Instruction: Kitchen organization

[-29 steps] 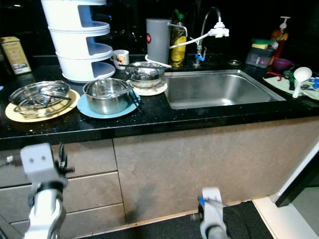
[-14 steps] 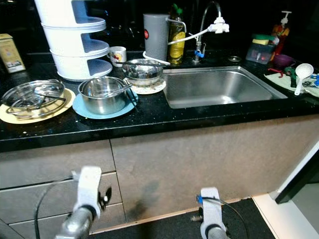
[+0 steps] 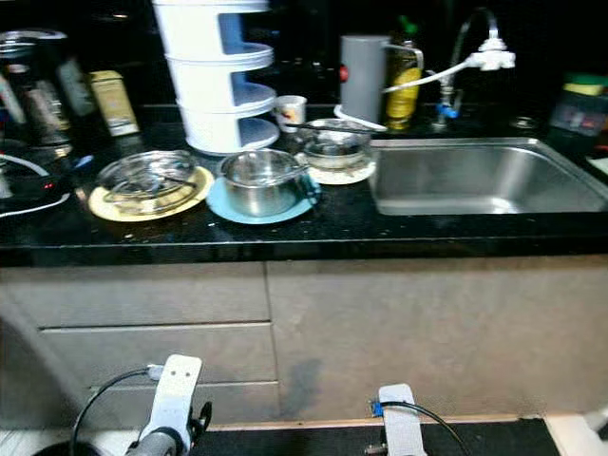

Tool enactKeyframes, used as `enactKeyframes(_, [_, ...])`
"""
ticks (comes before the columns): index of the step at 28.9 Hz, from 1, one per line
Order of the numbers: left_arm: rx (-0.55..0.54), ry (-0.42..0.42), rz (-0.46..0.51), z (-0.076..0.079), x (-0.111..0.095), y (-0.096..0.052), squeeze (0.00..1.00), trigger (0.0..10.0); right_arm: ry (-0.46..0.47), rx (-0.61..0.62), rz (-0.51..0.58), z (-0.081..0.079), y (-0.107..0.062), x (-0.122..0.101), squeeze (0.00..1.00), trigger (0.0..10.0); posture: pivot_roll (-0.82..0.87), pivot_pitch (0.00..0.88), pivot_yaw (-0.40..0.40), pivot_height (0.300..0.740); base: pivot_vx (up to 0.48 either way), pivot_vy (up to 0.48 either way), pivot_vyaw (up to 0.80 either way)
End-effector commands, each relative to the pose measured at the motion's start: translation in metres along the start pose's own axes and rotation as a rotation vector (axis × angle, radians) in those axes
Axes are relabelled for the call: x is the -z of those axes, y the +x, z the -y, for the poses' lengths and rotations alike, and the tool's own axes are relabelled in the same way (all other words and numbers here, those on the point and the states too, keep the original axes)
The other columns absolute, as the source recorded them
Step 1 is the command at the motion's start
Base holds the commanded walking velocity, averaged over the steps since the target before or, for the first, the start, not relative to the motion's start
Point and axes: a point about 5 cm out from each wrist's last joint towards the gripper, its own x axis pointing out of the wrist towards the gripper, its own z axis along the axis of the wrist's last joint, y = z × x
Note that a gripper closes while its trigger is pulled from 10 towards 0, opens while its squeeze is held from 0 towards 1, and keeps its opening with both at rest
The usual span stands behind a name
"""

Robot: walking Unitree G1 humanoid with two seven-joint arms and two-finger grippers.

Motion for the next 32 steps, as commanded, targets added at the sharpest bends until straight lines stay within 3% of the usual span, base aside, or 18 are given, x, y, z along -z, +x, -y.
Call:
enactKeyframes(1, [-0.008,0.011,-0.001,-0.003,0.004,0.000,0.00,10.0,0.001,0.002,-0.032,-0.001,-0.001,0.006,0.00,10.0,-0.03,0.074,-0.046,0.740,0.000,0.000,0.80])
enactKeyframes(7, [-0.006,0.057,-0.044,-0.001,0.016,0.001,0.00,10.0,0.010,0.042,-0.117,0.004,-0.006,0.025,0.00,10.0,-0.02,0.076,-0.049,0.740,0.000,0.000,0.38])
enactKeyframes(18, [0.015,-0.025,-0.059,0.006,0.019,0.001,0.00,10.0,0.023,0.052,-0.106,0.005,-0.007,0.025,0.00,10.0,-0.03,0.075,-0.044,0.740,0.000,0.000,0.00])
enactKeyframes(32, [0.017,-0.048,-0.038,0.008,0.018,0.001,0.00,10.0,0.028,0.052,-0.097,0.004,-0.007,0.024,0.00,10.0,-0.03,0.068,-0.044,0.740,0.326,0.000,0.00])
